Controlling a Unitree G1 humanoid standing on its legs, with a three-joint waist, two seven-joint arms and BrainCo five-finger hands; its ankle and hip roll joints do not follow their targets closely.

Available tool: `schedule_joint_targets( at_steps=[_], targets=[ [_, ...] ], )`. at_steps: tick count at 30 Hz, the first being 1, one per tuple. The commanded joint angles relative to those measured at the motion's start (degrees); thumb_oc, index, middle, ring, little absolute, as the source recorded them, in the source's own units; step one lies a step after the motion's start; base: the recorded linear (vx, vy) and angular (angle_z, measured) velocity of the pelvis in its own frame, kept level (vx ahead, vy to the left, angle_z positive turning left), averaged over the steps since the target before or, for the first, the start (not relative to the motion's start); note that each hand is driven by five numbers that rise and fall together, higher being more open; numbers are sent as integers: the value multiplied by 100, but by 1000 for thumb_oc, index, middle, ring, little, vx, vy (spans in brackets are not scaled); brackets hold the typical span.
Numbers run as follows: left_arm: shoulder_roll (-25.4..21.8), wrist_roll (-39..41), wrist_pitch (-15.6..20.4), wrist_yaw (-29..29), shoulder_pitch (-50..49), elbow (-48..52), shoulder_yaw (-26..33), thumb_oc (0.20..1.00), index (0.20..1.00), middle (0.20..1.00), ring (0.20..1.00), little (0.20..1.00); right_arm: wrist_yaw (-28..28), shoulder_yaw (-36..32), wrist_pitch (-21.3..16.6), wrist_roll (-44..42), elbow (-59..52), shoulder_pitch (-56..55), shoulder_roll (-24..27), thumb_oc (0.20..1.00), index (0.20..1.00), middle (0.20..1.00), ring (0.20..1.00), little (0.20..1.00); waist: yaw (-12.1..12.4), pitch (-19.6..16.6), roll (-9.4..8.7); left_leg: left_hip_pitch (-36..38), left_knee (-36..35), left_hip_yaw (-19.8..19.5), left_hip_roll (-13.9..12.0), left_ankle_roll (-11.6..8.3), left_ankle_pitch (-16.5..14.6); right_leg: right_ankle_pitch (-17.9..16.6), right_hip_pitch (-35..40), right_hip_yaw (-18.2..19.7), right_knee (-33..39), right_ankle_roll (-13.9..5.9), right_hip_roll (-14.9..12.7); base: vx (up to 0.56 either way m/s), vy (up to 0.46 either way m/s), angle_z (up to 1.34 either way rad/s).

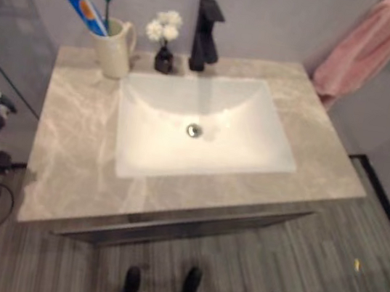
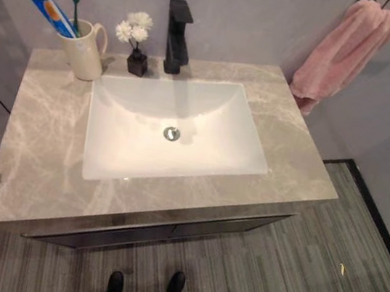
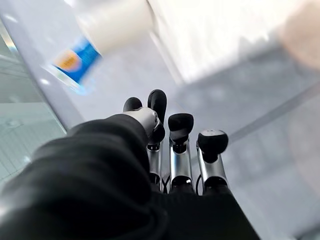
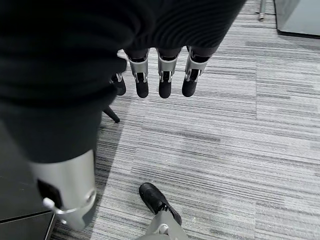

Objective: Put brush and paste in cup on sink, flatten towel.

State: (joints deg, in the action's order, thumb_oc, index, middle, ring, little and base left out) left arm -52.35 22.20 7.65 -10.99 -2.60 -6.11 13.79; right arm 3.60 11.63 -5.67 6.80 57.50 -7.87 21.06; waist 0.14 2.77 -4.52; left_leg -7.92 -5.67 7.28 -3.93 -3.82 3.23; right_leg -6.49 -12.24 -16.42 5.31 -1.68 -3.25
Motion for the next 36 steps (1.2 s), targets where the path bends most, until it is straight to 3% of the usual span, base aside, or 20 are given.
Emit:
schedule_joint_targets(
  at_steps=[1, 12, 22, 36],
  targets=[
    [-16, 197, 437, 88, 495, -27, 113, 200, 200, 200, 200, 200, 11, -18, 2, 117, 110, -23, 365, 1000, 1000, 1000, 1000, 1000, -191, 53, 170, -199, 67, -218, -20, 116, -249, 340, 378, -60, -31, -686, -367, -17, 22, -4],
    [-213, 96, 421, -289, 2149, -1050, -814, 200, 200, 200, 200, 200, 97, 49, 9, -7, 184, 129, 437, 1000, 1000, 1000, 1000, 1000, -414, 232, 307, -666, 67, -72, 54, 134, -179, 136, -232, 179, -31, -757, -415, 22, 19, -14],
    [-428, -147, 267, -833, 3935, -2165, -1724, 200, 200, 200, 200, 200, 239, 148, 18, -263, -30, 363, 527, 1000, 1000, 1000, 1000, 1000, -549, 368, 284, -978, 67, -109, 93, 153, -138, 52, -542, 272, -31, -803, -436, 40, 19, -7],
    [-513, -127, 216, -733, 3770, -2041, -1675, 200, 200, 200, 200, 200, 187, 261, 0, -297, -16, 364, 470, 1000, 1000, 1000, 1000, 1000, -493, 360, 223, -1034, 67, -209, 76, 156, -132, 110, -535, 204, -31, -777, -413, 19, -1, 3]
  ],
)
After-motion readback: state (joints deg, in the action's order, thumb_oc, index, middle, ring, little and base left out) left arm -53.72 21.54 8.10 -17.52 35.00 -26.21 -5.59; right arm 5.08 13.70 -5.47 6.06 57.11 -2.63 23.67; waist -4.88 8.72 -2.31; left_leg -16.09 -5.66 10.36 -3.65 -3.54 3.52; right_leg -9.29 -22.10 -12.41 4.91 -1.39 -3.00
